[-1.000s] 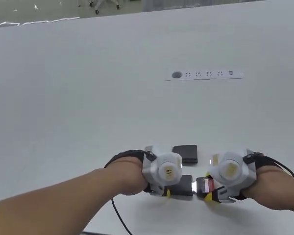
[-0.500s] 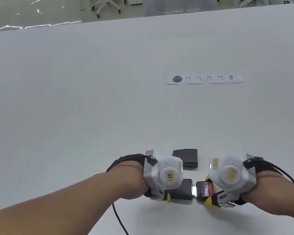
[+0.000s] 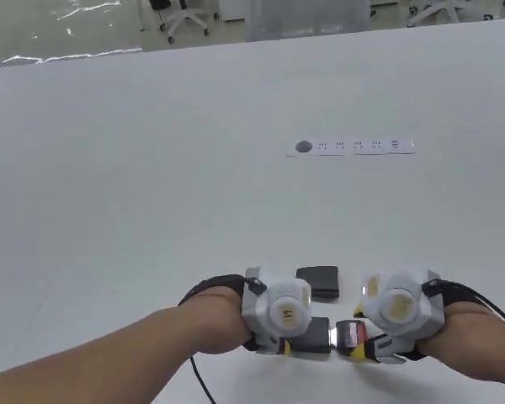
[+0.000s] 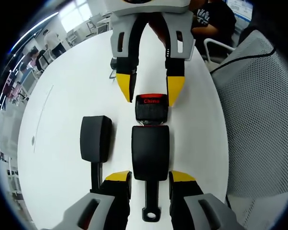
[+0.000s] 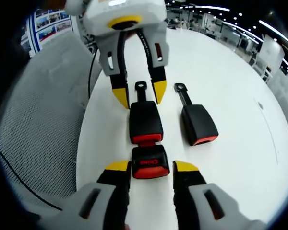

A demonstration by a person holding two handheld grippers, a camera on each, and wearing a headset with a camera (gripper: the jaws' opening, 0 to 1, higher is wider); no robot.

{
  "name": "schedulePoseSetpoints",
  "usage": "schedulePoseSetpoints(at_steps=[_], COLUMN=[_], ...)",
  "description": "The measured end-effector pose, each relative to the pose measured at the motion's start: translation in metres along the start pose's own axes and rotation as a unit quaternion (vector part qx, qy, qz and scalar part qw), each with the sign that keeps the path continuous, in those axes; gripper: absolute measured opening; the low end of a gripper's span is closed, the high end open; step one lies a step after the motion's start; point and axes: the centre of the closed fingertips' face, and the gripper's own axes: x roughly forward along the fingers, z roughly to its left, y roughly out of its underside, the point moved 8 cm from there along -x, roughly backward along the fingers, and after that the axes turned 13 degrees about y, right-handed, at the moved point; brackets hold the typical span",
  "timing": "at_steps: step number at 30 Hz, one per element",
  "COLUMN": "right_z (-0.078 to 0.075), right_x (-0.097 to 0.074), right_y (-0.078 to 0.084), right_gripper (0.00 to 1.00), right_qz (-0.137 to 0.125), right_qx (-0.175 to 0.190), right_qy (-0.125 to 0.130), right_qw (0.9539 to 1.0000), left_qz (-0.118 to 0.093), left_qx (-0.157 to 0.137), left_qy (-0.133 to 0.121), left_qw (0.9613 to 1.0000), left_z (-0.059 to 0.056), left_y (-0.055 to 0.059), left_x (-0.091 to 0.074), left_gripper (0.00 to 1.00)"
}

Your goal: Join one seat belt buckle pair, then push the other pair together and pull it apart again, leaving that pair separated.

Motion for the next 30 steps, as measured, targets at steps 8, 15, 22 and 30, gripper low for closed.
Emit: schedulePoseSetpoints(at_steps=[8, 15, 22, 30], right_z=[-0.009, -0.035, -0.069, -0.087], right_x=[-0.014, -0.021, -0.031, -0.047], right_y=[-0.002, 0.021, 0.057, 0.085], right_gripper=[0.35, 0.35, 0.34, 0.35], right_qz=[-0.018, 0.002, 0.039, 0.065], right_qx=[-0.004, 0.002, 0.016, 0.022], right_qy=[0.013, 0.036, 0.057, 0.064], right_qw=[0.9997, 0.9993, 0.9975, 0.9956], left_qz=[-0.027, -0.044, -0.062, -0.053], left_qx=[-0.012, -0.001, 0.004, 0.015], left_qy=[-0.035, -0.04, -0.05, -0.025], left_qw=[0.9989, 0.9982, 0.9968, 0.9982], left_z=[0.031, 0.055, 0.08, 0.091], left_y=[-0.003, -0.013, -0.026, -0.034], left_x=[-0.016, -0.021, -0.018, -0.005], left_gripper=[0.34, 0.37, 0.38, 0.4])
